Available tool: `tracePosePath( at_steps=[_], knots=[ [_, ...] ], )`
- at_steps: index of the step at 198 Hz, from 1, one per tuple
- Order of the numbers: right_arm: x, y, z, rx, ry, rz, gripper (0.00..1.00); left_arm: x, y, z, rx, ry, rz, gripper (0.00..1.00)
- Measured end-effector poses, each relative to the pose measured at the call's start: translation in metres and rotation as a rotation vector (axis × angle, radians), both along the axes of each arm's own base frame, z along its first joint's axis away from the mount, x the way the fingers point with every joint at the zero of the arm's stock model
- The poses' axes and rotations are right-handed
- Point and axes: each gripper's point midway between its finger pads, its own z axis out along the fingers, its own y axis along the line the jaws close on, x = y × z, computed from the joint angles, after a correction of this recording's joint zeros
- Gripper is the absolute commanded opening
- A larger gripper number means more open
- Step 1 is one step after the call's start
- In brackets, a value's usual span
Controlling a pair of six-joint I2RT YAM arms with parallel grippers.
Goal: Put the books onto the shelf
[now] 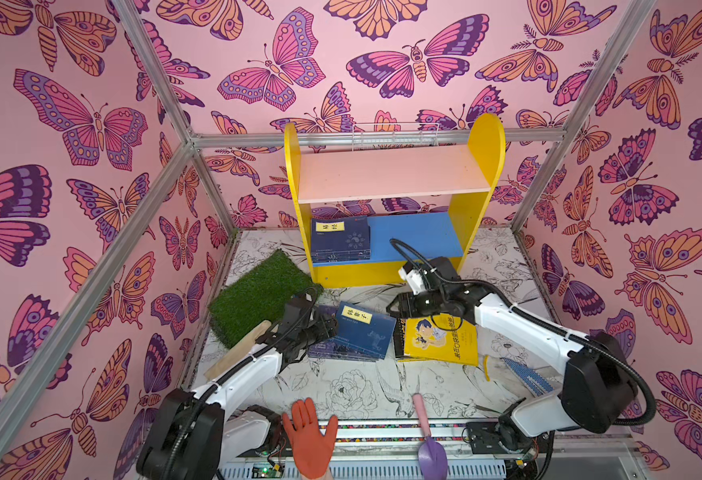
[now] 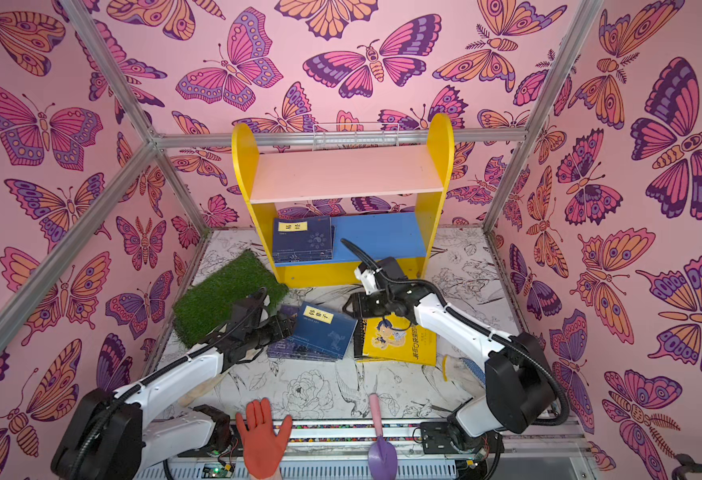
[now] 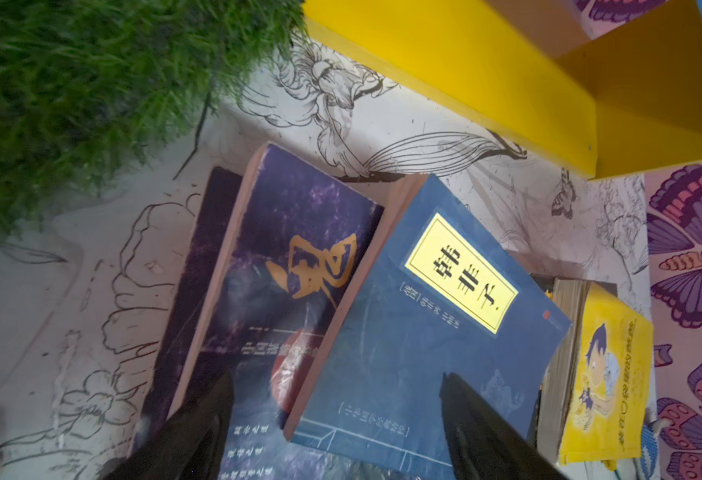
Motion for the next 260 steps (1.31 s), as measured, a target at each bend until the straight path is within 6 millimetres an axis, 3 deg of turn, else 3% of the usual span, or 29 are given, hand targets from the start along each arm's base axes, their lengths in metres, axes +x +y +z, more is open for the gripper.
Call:
tracePosePath(
  at_steps=[13, 31, 56, 81, 132, 172, 209, 227, 260],
  knots=[
    [-0.024, -0.004, -0.028, -0.012, 0.119, 0.024, 0.53, 0.001, -0.007, -0.002, 0.014, 0.005, -0.032, 0.76],
    [-0.039, -0.005, -0.044, -0.012, 0.208, 0.047, 0.54, 0.003, -0.016, -0.005, 0.029, 0.013, -0.065, 0.76],
    [-0.043, 0.004, -0.053, 0.017, 0.279, 0.081, 0.52, 0.003, -0.020, -0.017, 0.057, 0.041, -0.089, 0.76],
    [-0.046, 0.010, -0.074, 0.012, 0.366, 0.097, 0.51, 0.004, -0.021, -0.017, 0.068, 0.032, -0.091, 0.74],
    [-0.044, 0.019, -0.077, 0.051, 0.398, 0.118, 0.46, 0.005, -0.020, -0.019, 0.086, 0.028, -0.094, 0.68],
    [-0.032, 0.027, -0.071, 0.080, 0.373, 0.103, 0.28, 0.006, -0.021, -0.021, 0.095, 0.022, -0.107, 0.65],
    [-0.013, 0.029, -0.047, 0.131, 0.315, 0.041, 0.05, 0.007, -0.020, -0.021, 0.108, 0.014, -0.113, 0.66],
    [-0.002, 0.033, -0.029, 0.178, 0.262, 0.023, 0.00, 0.007, -0.020, -0.021, 0.111, 0.012, -0.117, 0.67],
    [0.011, 0.041, -0.011, 0.240, 0.209, 0.000, 0.00, 0.009, -0.013, -0.013, 0.046, 0.006, -0.088, 0.69]
  ],
)
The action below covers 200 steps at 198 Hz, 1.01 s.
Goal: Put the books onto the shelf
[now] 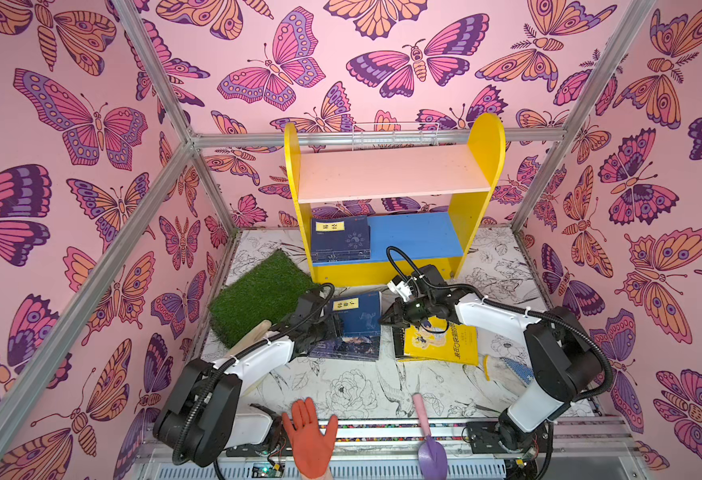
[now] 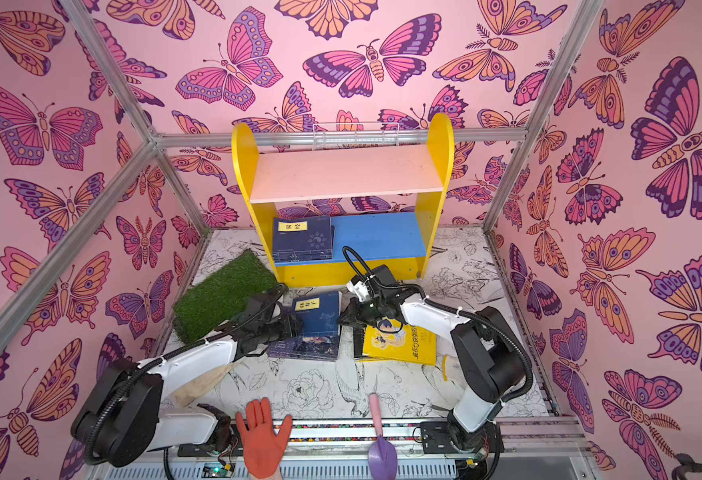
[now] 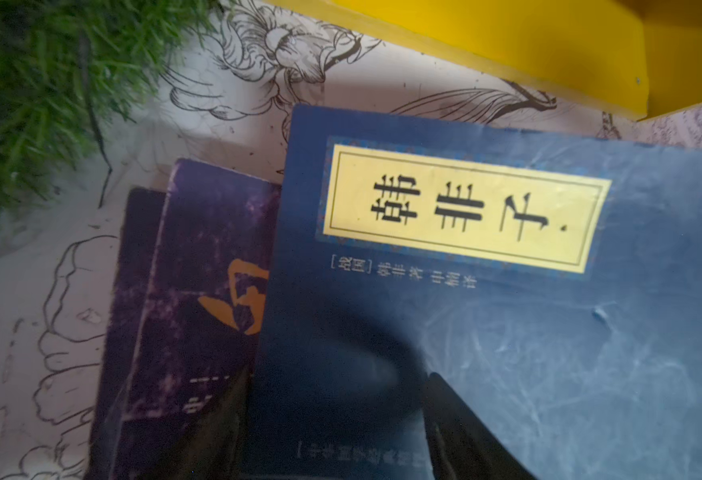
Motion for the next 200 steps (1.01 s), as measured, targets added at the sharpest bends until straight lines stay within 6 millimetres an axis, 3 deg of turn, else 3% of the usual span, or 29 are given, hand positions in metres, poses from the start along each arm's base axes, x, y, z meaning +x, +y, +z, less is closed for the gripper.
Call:
tracePosePath(
  at_steps=[31, 64, 128, 152, 174, 200],
  knots=[
    [0.004, -0.001, 0.012, 0.073, -0.027, -0.017, 0.00, 0.000, 0.010, 0.027, -0.178, -0.058, 0.060, 0.74],
    [0.012, -0.014, 0.024, 0.150, -0.031, -0.061, 0.00, 0.003, 0.005, 0.052, -0.333, -0.096, 0.061, 0.76],
    [0.011, -0.022, 0.051, 0.236, -0.065, -0.046, 0.00, -0.003, 0.001, 0.050, -0.468, -0.063, 0.064, 0.78],
    [0.008, -0.022, 0.055, 0.255, -0.059, -0.034, 0.00, 0.000, -0.006, 0.058, -0.523, -0.076, 0.037, 0.76],
    [0.005, -0.022, 0.056, 0.265, -0.052, -0.019, 0.00, 0.003, -0.013, 0.067, -0.581, -0.098, 0.010, 0.59],
    [0.002, -0.022, 0.055, 0.265, -0.040, -0.010, 0.00, 0.006, -0.018, 0.080, -0.645, -0.131, -0.013, 0.15]
  ],
)
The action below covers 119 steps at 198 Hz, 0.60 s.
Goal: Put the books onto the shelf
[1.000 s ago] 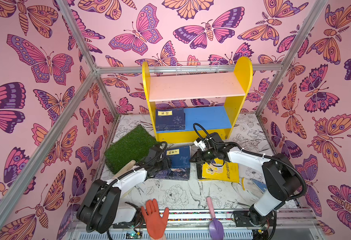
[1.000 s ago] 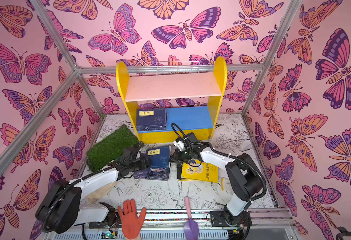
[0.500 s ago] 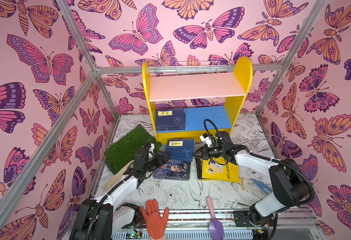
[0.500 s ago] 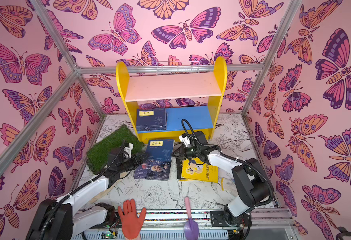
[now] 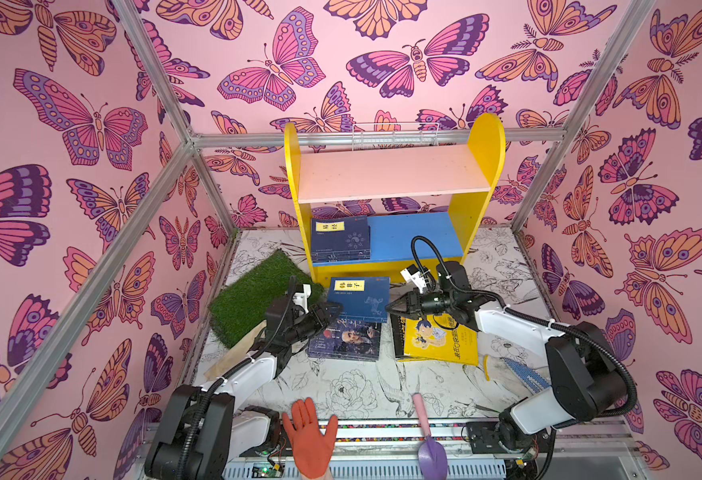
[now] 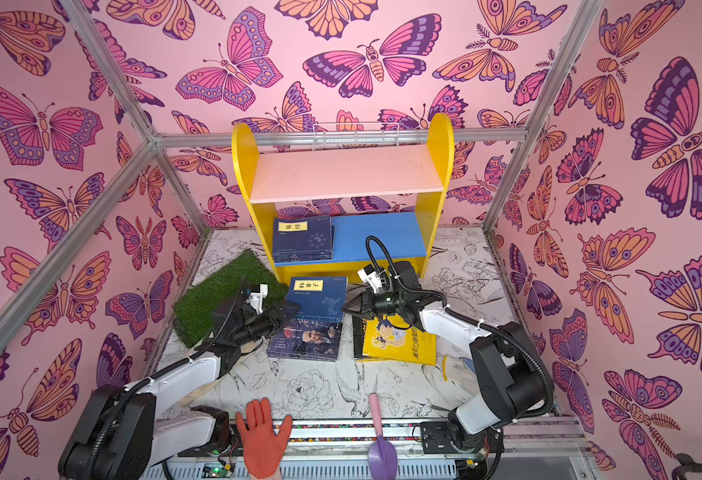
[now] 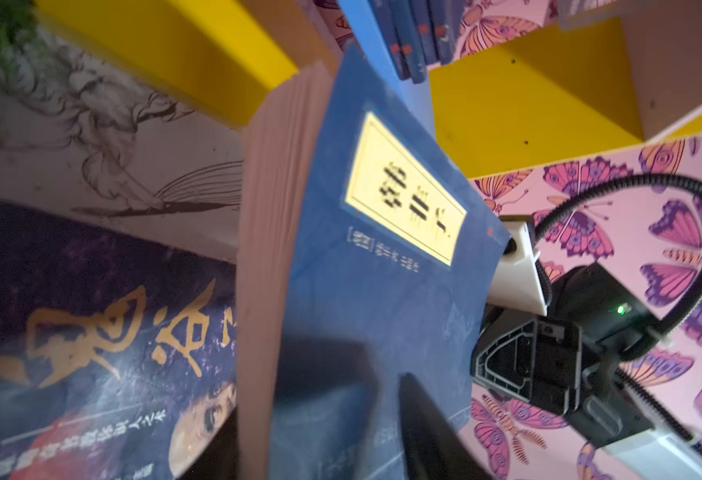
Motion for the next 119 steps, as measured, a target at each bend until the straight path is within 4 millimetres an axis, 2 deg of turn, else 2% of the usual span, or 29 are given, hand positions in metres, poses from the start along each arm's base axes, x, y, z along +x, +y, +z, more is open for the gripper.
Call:
tracePosePath(
  at_steps=[11, 37, 74, 96, 119],
  knots=[
    [0.001, -0.002, -0.001, -0.003, 0.001, -0.004, 0.00, 0.002, 0.000, 0.007, -0.022, -0.018, -0.002, 0.00],
    [0.003, -0.005, -0.005, -0.014, 0.009, -0.018, 0.01, 0.003, -0.003, 0.024, -0.059, -0.072, -0.013, 0.00],
    [0.008, -0.002, 0.002, 0.018, 0.009, -0.032, 0.25, -0.005, 0.002, 0.042, -0.098, -0.150, 0.020, 0.00],
    [0.010, 0.000, 0.006, 0.049, 0.005, -0.041, 0.32, -0.012, 0.007, 0.046, -0.132, -0.178, 0.045, 0.00],
    [0.011, 0.001, 0.009, 0.069, 0.005, -0.048, 0.35, -0.013, 0.010, 0.053, -0.159, -0.201, 0.066, 0.00]
  ],
)
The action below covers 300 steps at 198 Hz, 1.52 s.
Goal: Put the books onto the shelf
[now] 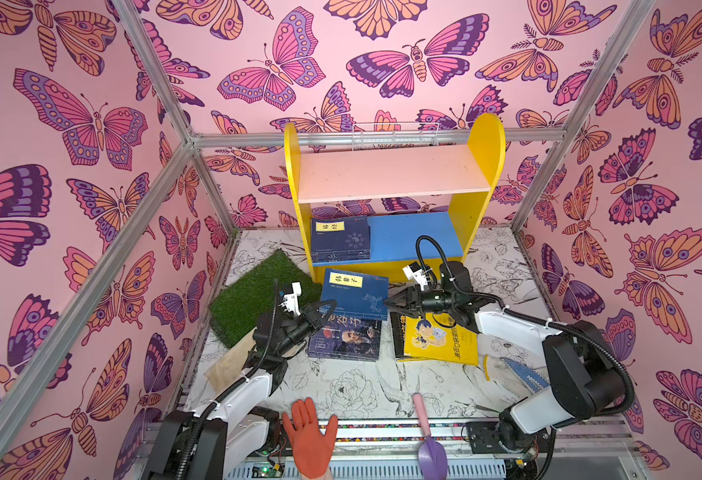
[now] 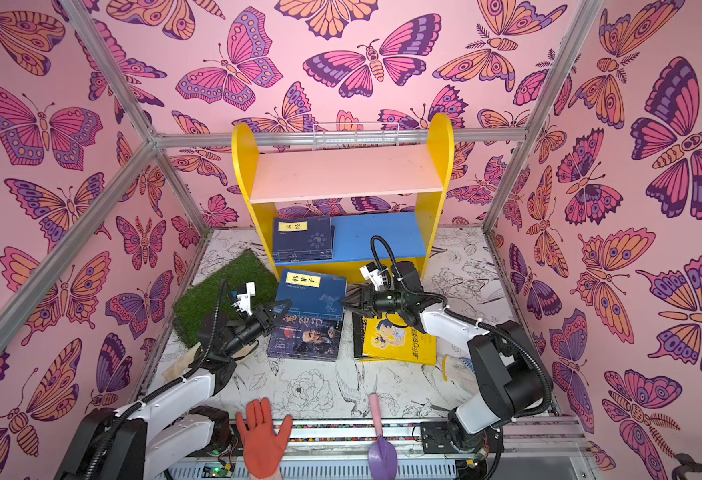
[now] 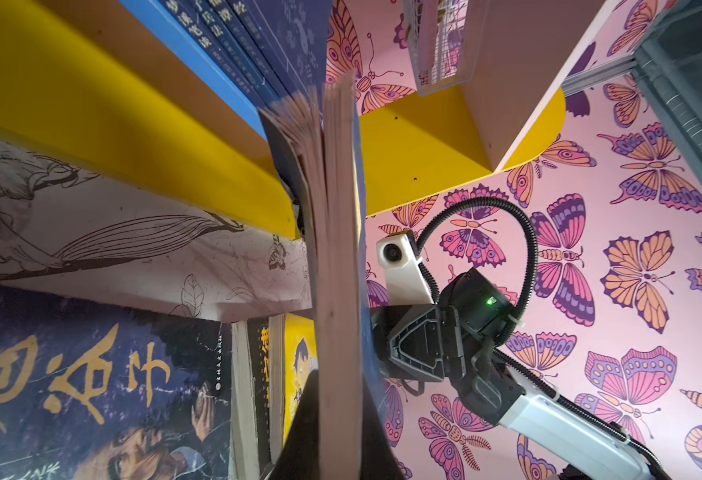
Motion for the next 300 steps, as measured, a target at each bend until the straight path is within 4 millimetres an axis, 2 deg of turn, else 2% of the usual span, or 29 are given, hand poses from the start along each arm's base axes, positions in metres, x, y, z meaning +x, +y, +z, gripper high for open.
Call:
tracePosePath(
  at_steps=[41, 66, 144, 149, 155, 166, 170, 178, 185, 196, 234, 248, 266, 300],
  knots=[
    [-0.003, 0.008, 0.008, 0.030, -0.010, 0.016, 0.36, 0.004, 0.006, 0.019, -0.032, -0.069, 0.049, 0.00],
    [-0.006, 0.015, 0.014, 0.052, -0.021, 0.031, 0.30, 0.006, 0.008, 0.024, -0.042, -0.090, 0.060, 0.00],
    [-0.007, 0.025, 0.025, 0.080, -0.023, 0.029, 0.10, 0.009, 0.012, 0.013, -0.045, -0.070, 0.092, 0.00],
    [-0.006, 0.025, 0.025, 0.080, -0.025, 0.026, 0.08, 0.009, 0.012, 0.013, -0.045, -0.068, 0.095, 0.07],
    [-0.006, 0.025, 0.026, 0.079, -0.028, 0.024, 0.07, 0.010, 0.012, 0.012, -0.045, -0.065, 0.099, 0.21],
    [-0.006, 0.025, 0.026, 0.073, -0.028, 0.020, 0.06, 0.011, 0.013, 0.009, -0.040, -0.052, 0.108, 0.56],
    [-0.006, 0.025, 0.026, 0.070, -0.031, 0.020, 0.06, 0.011, 0.013, 0.007, -0.035, -0.042, 0.112, 0.66],
    [-0.007, 0.024, 0.027, 0.066, -0.037, 0.018, 0.05, 0.012, 0.014, 0.001, -0.030, -0.017, 0.120, 0.79],
    [-0.007, 0.023, 0.029, 0.061, -0.041, 0.013, 0.05, 0.013, 0.016, -0.006, -0.020, 0.014, 0.131, 0.85],
    [-0.008, 0.021, 0.031, 0.055, -0.051, 0.010, 0.05, 0.015, 0.019, -0.020, -0.001, 0.076, 0.154, 0.89],
    [0.004, 0.004, 0.046, 0.034, -0.095, -0.025, 0.04, 0.013, 0.040, -0.065, 0.073, 0.270, 0.260, 0.89],
    [0.014, -0.004, 0.052, 0.027, -0.112, -0.049, 0.03, 0.009, 0.049, -0.081, 0.112, 0.335, 0.298, 0.89],
    [0.029, -0.010, 0.070, 0.031, -0.159, -0.070, 0.03, 0.001, 0.058, -0.102, 0.168, 0.415, 0.327, 0.89],
    [0.061, -0.001, 0.103, 0.054, -0.255, -0.055, 0.03, -0.008, 0.063, -0.119, 0.225, 0.478, 0.337, 0.89]
  ],
)
